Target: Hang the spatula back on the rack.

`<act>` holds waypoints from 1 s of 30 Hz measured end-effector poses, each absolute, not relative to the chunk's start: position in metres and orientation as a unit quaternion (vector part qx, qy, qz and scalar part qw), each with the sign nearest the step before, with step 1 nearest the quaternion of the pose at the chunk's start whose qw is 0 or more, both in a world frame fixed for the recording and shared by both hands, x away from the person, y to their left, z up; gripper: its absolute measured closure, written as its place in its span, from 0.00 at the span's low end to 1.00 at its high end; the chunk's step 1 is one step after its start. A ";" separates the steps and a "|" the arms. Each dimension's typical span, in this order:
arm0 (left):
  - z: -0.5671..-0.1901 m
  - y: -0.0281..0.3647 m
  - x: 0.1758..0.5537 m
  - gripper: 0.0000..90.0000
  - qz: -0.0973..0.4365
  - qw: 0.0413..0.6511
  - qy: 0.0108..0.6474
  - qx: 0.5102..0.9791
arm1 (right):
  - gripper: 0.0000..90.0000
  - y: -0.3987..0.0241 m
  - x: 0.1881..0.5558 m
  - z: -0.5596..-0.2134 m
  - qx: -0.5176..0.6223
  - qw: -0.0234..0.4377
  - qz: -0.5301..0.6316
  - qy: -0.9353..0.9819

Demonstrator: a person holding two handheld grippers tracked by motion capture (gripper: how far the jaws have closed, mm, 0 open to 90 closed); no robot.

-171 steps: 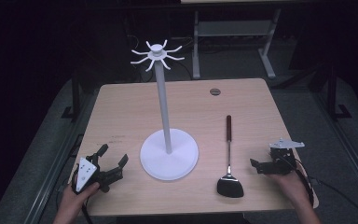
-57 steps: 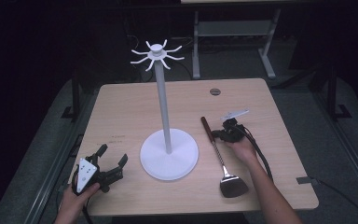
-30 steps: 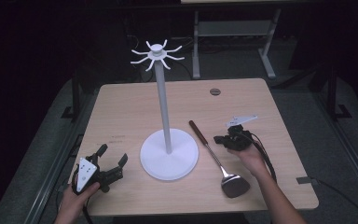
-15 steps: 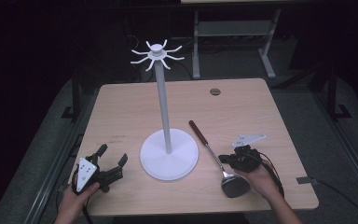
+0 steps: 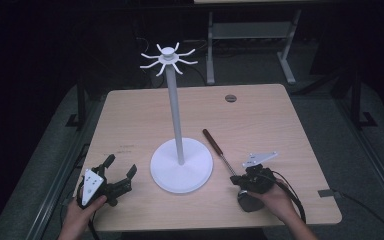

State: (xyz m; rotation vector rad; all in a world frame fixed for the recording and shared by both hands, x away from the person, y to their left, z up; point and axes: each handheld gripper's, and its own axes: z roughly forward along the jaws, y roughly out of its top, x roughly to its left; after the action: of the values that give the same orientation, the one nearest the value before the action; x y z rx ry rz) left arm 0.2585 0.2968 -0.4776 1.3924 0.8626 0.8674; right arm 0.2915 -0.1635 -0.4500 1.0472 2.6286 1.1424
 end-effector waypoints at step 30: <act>-0.478 0.297 0.258 0.14 0.376 0.599 0.370 0.603 | 1.00 -0.172 0.297 -0.455 0.380 0.075 0.329 0.861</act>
State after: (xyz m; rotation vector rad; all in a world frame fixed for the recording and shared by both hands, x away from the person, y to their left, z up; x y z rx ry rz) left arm 0.2585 0.2966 -0.4776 1.3983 0.8592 0.8716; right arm 0.2969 -0.1718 -0.4553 1.1400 2.5835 0.9857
